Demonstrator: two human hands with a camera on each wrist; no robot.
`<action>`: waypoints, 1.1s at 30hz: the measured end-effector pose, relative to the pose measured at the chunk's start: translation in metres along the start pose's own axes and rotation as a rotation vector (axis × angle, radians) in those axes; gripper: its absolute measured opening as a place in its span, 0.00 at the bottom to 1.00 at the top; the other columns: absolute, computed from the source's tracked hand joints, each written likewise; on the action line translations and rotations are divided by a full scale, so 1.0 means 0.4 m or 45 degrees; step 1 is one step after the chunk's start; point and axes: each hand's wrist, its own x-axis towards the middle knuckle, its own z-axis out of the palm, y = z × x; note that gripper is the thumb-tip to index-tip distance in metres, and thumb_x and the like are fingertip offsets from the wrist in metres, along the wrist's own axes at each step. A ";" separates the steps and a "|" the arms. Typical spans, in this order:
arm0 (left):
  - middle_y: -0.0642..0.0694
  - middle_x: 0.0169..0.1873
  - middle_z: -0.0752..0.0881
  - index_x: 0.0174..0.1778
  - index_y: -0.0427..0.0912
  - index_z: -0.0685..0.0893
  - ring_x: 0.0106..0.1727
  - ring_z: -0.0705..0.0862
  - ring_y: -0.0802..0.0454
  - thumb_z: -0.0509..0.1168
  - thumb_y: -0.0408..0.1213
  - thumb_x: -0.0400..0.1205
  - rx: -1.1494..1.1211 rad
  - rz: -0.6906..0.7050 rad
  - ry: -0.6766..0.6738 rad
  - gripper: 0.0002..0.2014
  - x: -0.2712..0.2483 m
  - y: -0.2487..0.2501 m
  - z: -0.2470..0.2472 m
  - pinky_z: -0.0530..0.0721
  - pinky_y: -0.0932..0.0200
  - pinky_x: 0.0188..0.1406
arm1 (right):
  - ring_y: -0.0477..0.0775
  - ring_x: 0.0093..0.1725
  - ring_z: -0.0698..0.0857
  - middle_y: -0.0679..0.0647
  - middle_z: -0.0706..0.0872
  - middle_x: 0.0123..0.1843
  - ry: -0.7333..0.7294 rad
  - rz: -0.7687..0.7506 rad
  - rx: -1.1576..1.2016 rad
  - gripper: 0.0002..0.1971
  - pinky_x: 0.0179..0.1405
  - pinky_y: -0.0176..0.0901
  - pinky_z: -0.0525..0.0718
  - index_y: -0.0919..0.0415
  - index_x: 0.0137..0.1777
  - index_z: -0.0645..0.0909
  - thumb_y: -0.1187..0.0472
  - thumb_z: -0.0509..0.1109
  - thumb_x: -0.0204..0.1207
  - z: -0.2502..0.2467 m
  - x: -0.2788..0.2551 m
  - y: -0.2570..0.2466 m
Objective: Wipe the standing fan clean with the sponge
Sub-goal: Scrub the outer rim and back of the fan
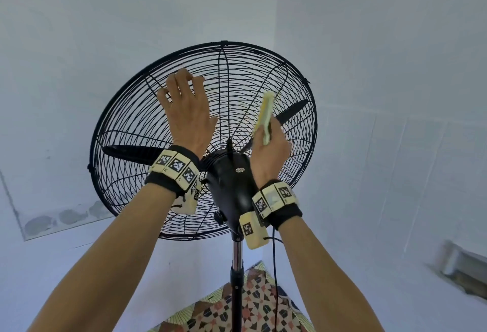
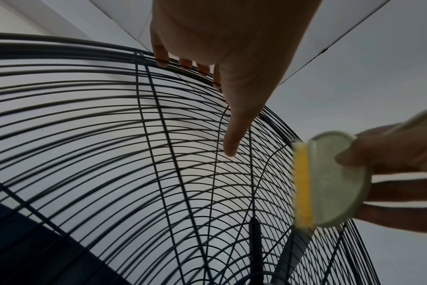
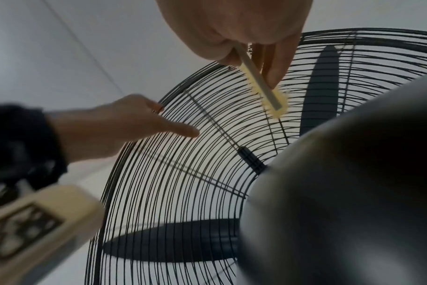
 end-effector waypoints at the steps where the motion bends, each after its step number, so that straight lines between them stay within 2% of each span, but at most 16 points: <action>1: 0.33 0.76 0.71 0.74 0.40 0.69 0.77 0.70 0.30 0.84 0.52 0.68 0.007 -0.010 -0.005 0.45 0.001 0.001 0.000 0.71 0.30 0.73 | 0.48 0.38 0.86 0.55 0.92 0.48 -0.126 -0.040 0.053 0.16 0.33 0.28 0.80 0.65 0.71 0.84 0.62 0.69 0.86 0.006 -0.006 -0.007; 3: 0.32 0.76 0.71 0.74 0.39 0.68 0.77 0.70 0.30 0.85 0.52 0.68 0.009 -0.030 -0.001 0.45 0.002 -0.001 0.002 0.72 0.30 0.73 | 0.48 0.36 0.86 0.54 0.91 0.46 -0.363 -0.172 0.139 0.16 0.32 0.29 0.80 0.65 0.72 0.84 0.62 0.69 0.87 0.010 -0.014 -0.018; 5: 0.33 0.75 0.71 0.73 0.41 0.69 0.76 0.70 0.31 0.85 0.52 0.68 -0.013 -0.030 0.015 0.45 0.001 -0.008 0.003 0.72 0.31 0.72 | 0.48 0.38 0.87 0.53 0.91 0.47 -0.394 -0.182 0.158 0.17 0.33 0.31 0.83 0.64 0.73 0.84 0.62 0.69 0.86 0.005 -0.007 -0.022; 7: 0.34 0.75 0.71 0.73 0.42 0.69 0.76 0.70 0.32 0.85 0.53 0.68 -0.015 -0.016 0.025 0.45 -0.001 -0.011 0.003 0.73 0.31 0.71 | 0.45 0.41 0.89 0.53 0.92 0.50 -0.189 -0.033 0.152 0.16 0.37 0.31 0.87 0.64 0.72 0.84 0.63 0.69 0.86 -0.003 0.005 -0.014; 9: 0.34 0.75 0.71 0.74 0.42 0.69 0.76 0.70 0.32 0.84 0.54 0.68 0.006 -0.007 0.019 0.45 -0.002 -0.010 0.001 0.73 0.31 0.71 | 0.42 0.41 0.87 0.52 0.92 0.51 0.057 0.004 0.061 0.16 0.40 0.33 0.88 0.64 0.71 0.85 0.63 0.69 0.86 -0.010 0.016 0.002; 11: 0.34 0.75 0.71 0.74 0.42 0.69 0.77 0.71 0.31 0.84 0.54 0.68 0.016 -0.002 0.009 0.44 0.001 -0.006 0.001 0.74 0.31 0.71 | 0.46 0.42 0.87 0.54 0.93 0.53 0.086 -0.024 -0.019 0.16 0.39 0.32 0.84 0.63 0.71 0.85 0.61 0.68 0.86 -0.002 0.018 0.009; 13: 0.33 0.75 0.71 0.74 0.41 0.70 0.77 0.71 0.31 0.85 0.53 0.68 0.014 -0.007 0.001 0.44 0.005 -0.003 0.002 0.73 0.30 0.72 | 0.48 0.42 0.88 0.55 0.93 0.52 -0.067 -0.055 0.011 0.16 0.38 0.28 0.81 0.63 0.72 0.85 0.60 0.69 0.86 0.014 0.010 0.001; 15: 0.33 0.75 0.71 0.73 0.40 0.70 0.77 0.70 0.31 0.86 0.52 0.67 0.000 -0.024 0.004 0.45 0.008 -0.007 0.004 0.73 0.31 0.72 | 0.49 0.38 0.88 0.53 0.92 0.47 -0.276 -0.133 0.106 0.17 0.32 0.33 0.84 0.63 0.72 0.85 0.60 0.70 0.86 0.021 0.001 -0.021; 17: 0.33 0.75 0.71 0.73 0.41 0.70 0.76 0.71 0.32 0.86 0.52 0.67 -0.018 -0.035 0.014 0.45 0.007 -0.013 0.003 0.73 0.32 0.71 | 0.46 0.37 0.88 0.51 0.91 0.45 -0.355 -0.188 0.145 0.16 0.29 0.34 0.85 0.65 0.71 0.85 0.62 0.70 0.86 0.018 0.003 -0.037; 20: 0.35 0.74 0.71 0.74 0.41 0.71 0.75 0.71 0.33 0.85 0.55 0.67 -0.005 -0.013 0.018 0.45 0.006 -0.012 -0.001 0.73 0.34 0.71 | 0.47 0.43 0.90 0.54 0.93 0.49 -0.043 -0.012 0.169 0.14 0.35 0.26 0.84 0.66 0.68 0.86 0.64 0.69 0.85 0.003 0.037 -0.032; 21: 0.35 0.74 0.72 0.74 0.41 0.71 0.75 0.71 0.33 0.85 0.56 0.67 0.005 -0.006 0.019 0.45 0.005 -0.010 -0.003 0.74 0.34 0.71 | 0.48 0.42 0.89 0.55 0.93 0.49 0.076 0.014 0.125 0.14 0.36 0.22 0.82 0.66 0.67 0.87 0.63 0.69 0.85 -0.002 0.050 -0.026; 23: 0.35 0.75 0.72 0.74 0.41 0.71 0.75 0.71 0.33 0.85 0.56 0.67 0.019 -0.006 0.013 0.45 0.004 -0.004 -0.003 0.74 0.34 0.71 | 0.47 0.38 0.87 0.56 0.93 0.47 0.166 0.020 0.010 0.13 0.33 0.21 0.80 0.65 0.65 0.87 0.62 0.69 0.85 -0.001 0.064 -0.022; 26: 0.34 0.75 0.72 0.74 0.40 0.71 0.76 0.71 0.33 0.85 0.54 0.67 0.036 -0.035 0.010 0.45 0.004 0.001 0.000 0.75 0.34 0.70 | 0.48 0.37 0.88 0.53 0.92 0.45 -0.024 -0.053 0.029 0.14 0.32 0.33 0.86 0.65 0.66 0.87 0.61 0.70 0.85 0.015 0.059 -0.036; 28: 0.34 0.74 0.72 0.73 0.40 0.71 0.75 0.71 0.33 0.86 0.54 0.67 0.028 -0.049 0.023 0.45 0.005 -0.004 0.004 0.75 0.34 0.70 | 0.47 0.39 0.88 0.51 0.91 0.45 -0.273 -0.110 0.147 0.15 0.32 0.34 0.87 0.65 0.68 0.86 0.62 0.70 0.85 0.015 0.049 -0.055; 30: 0.34 0.74 0.71 0.74 0.40 0.71 0.75 0.71 0.33 0.85 0.54 0.67 0.013 -0.044 0.028 0.45 0.004 -0.010 0.005 0.74 0.34 0.70 | 0.47 0.41 0.88 0.55 0.92 0.48 -0.357 -0.105 0.241 0.15 0.34 0.31 0.86 0.66 0.70 0.86 0.64 0.70 0.86 0.009 0.047 -0.063; 33: 0.34 0.74 0.71 0.74 0.41 0.71 0.75 0.71 0.33 0.85 0.56 0.68 0.015 -0.019 0.032 0.45 0.004 -0.008 0.003 0.74 0.34 0.71 | 0.42 0.39 0.87 0.58 0.93 0.48 -0.017 -0.024 0.176 0.13 0.33 0.22 0.80 0.67 0.66 0.87 0.64 0.69 0.86 -0.008 0.073 -0.043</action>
